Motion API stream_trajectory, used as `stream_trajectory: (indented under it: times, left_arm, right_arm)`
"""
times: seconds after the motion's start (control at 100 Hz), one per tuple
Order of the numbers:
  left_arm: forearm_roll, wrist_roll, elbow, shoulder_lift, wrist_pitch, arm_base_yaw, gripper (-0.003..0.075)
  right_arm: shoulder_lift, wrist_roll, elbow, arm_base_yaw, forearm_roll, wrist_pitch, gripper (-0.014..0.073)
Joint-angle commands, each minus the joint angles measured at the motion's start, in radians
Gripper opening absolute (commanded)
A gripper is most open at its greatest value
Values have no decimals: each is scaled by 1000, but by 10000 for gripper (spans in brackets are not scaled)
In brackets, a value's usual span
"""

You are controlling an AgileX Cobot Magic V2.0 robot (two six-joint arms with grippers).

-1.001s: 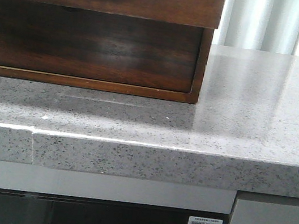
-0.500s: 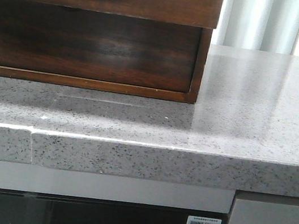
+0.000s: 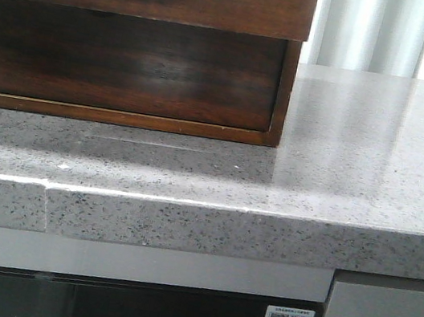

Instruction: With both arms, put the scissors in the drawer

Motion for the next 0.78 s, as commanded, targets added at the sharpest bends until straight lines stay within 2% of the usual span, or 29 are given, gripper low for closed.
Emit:
stream_trajectory:
  times: [0.0,0.04,0.77]
  left_arm:
    - [-9,-7,23,-35,-52,0,-20]
    - [-9,-7,23,-35,-52,0,-20]
    - [-9,-7,23,-35,-52,0,-20]
  right_arm:
    - [-30,-25,31,-8,-11,-3,-46]
    - [-30,-25,31,-8,-11,28,-46]
    - [-30,-25,31,-8,-11,26,-46]
